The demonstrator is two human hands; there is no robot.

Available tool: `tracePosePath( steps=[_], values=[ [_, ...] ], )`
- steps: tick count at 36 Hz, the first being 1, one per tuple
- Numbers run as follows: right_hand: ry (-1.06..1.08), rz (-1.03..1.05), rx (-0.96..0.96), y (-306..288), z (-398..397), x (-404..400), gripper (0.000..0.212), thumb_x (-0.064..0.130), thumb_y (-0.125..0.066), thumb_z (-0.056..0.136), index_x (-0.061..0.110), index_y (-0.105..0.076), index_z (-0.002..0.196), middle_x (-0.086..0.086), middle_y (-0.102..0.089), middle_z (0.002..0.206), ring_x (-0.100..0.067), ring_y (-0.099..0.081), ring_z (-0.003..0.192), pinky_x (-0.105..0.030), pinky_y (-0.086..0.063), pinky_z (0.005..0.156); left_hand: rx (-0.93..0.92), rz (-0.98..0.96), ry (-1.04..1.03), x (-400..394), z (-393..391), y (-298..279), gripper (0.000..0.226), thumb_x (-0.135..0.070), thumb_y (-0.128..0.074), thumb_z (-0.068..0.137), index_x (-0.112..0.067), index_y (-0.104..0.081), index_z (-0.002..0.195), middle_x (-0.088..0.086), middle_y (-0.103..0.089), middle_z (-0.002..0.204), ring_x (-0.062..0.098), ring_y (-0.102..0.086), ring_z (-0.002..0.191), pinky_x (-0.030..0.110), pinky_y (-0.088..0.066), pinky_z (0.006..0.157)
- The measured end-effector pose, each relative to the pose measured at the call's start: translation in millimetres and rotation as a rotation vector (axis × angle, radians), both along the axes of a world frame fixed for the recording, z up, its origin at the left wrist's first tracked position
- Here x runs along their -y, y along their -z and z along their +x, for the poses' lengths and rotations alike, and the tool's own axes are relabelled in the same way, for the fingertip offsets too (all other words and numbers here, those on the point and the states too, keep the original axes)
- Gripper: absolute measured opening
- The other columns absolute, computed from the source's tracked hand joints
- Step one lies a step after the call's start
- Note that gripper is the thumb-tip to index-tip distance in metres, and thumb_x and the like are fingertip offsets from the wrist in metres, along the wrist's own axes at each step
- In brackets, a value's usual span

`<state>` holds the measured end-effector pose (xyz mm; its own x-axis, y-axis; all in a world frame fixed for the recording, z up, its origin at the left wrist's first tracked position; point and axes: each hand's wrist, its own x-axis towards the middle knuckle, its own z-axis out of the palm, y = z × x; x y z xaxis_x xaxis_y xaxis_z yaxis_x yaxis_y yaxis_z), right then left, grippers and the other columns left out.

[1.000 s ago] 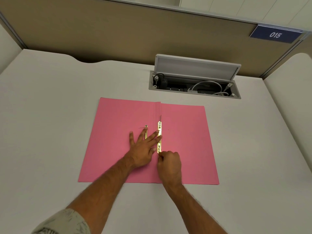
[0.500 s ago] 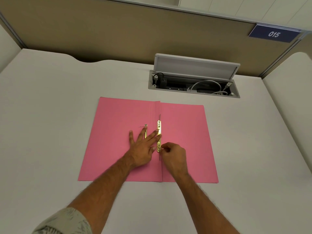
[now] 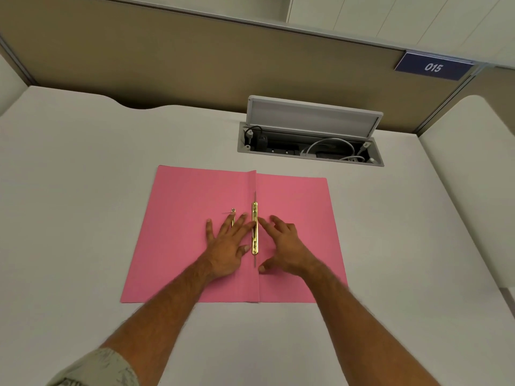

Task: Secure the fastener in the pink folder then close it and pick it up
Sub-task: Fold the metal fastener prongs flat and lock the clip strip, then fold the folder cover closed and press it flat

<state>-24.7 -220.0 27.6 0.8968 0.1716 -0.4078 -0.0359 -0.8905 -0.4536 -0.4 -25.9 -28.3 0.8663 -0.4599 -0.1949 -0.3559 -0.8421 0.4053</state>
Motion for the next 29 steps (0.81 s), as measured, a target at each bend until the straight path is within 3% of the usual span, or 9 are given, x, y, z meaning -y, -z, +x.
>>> tracePosePath(
  steps=[7,12,16,20,24,29],
  values=[
    [-0.011,0.041,-0.054,-5,2,1,0.136,0.048,-0.094,0.058,0.042,-0.005,0.161,-0.003,0.001,0.171,-0.035,-0.004,0.152,-0.056,-0.024,0.122,-0.044,-0.016,-0.039,1,1,-7,0.074,-0.043,-0.044,0.102,-0.034,0.0,0.161,-0.008,0.013,0.169,0.011,0.014,0.155,0.062,0.02,0.115],
    [-0.01,0.002,-0.045,-5,-2,-4,0.14,0.043,-0.096,0.059,0.038,-0.002,0.162,-0.001,0.005,0.171,-0.033,-0.001,0.153,-0.054,-0.023,0.122,-0.107,-0.112,-0.09,-2,1,-19,0.087,-0.039,-0.058,0.097,-0.03,0.001,0.162,-0.007,0.01,0.169,0.011,0.007,0.156,0.057,0.016,0.12],
    [0.001,0.001,-0.041,-5,-2,-5,0.142,0.041,-0.096,0.059,0.036,0.001,0.162,0.001,0.004,0.172,-0.032,0.001,0.154,-0.055,-0.022,0.123,-0.001,-0.196,-0.204,-12,3,-32,0.08,-0.03,-0.06,0.096,-0.025,-0.013,0.161,-0.001,0.0,0.17,0.02,-0.007,0.156,0.055,-0.005,0.125],
    [-0.001,0.011,-0.054,-9,-1,-5,0.143,0.041,-0.096,0.059,0.036,0.003,0.162,0.0,0.003,0.171,-0.033,0.001,0.154,-0.056,-0.021,0.123,0.108,-0.121,-0.42,-35,12,-43,0.066,-0.025,-0.056,0.098,-0.016,-0.028,0.157,0.011,-0.015,0.168,0.033,-0.017,0.154,0.053,-0.017,0.124],
    [0.0,0.032,-0.083,-16,4,-4,0.145,0.045,-0.096,0.057,0.036,0.004,0.162,-0.003,0.0,0.171,-0.034,-0.002,0.154,-0.057,-0.021,0.122,0.016,0.111,-0.596,-62,22,-53,0.073,-0.043,-0.054,0.097,-0.012,-0.026,0.157,0.021,-0.016,0.165,0.043,-0.019,0.15,0.059,-0.026,0.119],
    [0.021,0.083,-0.127,-25,8,-3,0.145,0.046,-0.096,0.059,0.037,0.006,0.161,-0.006,-0.005,0.171,-0.035,-0.006,0.155,-0.059,-0.022,0.122,-0.152,0.242,-0.843,-92,23,-60,0.104,-0.07,-0.062,0.082,-0.012,-0.018,0.156,0.028,-0.02,0.159,0.047,-0.024,0.145,0.063,-0.03,0.113]
  ],
)
